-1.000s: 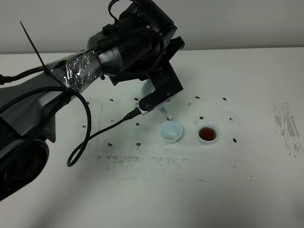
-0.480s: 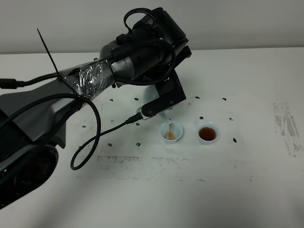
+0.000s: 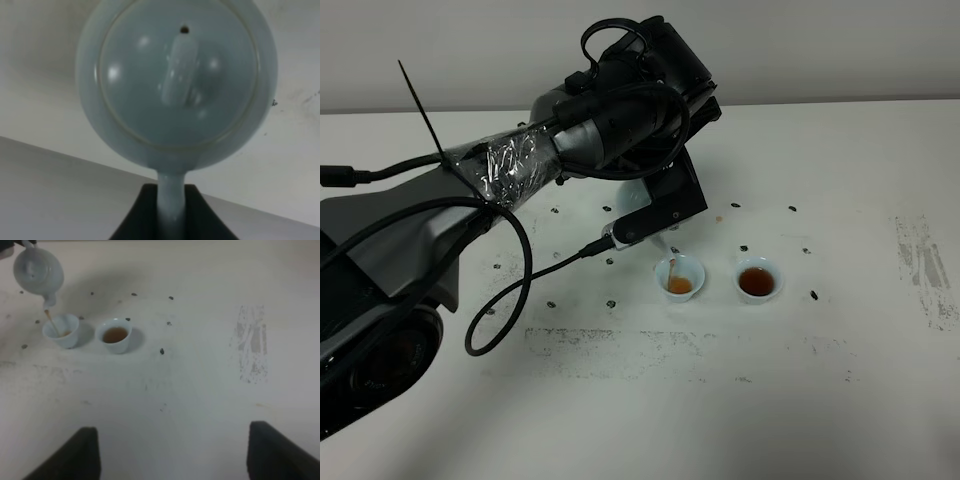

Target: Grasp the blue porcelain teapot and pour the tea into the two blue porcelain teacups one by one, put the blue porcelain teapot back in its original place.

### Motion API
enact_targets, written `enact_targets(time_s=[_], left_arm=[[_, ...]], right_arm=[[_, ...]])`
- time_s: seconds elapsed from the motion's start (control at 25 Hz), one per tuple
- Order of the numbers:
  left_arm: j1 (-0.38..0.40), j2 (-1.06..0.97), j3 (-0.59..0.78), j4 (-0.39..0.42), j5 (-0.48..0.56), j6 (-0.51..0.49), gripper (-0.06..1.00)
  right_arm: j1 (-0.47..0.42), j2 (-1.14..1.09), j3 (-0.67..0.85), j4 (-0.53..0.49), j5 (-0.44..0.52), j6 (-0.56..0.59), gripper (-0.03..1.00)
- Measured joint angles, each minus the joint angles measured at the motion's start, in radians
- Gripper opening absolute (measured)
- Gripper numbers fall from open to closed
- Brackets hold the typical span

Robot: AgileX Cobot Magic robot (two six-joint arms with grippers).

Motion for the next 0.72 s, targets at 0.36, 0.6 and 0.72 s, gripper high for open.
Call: enact_targets(time_s=[0.36, 0.6, 0.72], left_arm=[[-0.011, 0.000, 0.000, 0.027, -0.002, 0.007, 0.01], [-0.020, 0.000, 0.000, 0.030, -0.020, 0.007, 0.01], [-0.023, 0.000, 0.000, 0.031, -0.027, 0.007, 0.01]], right_arm=[[0.000, 0.000, 0.000, 0.000, 0.000, 0.000, 0.59], [0.000, 0.000, 0.000, 0.000, 0.000, 0.000, 0.59], [0.000, 0.000, 0.000, 0.000, 0.000, 0.000, 0.59]])
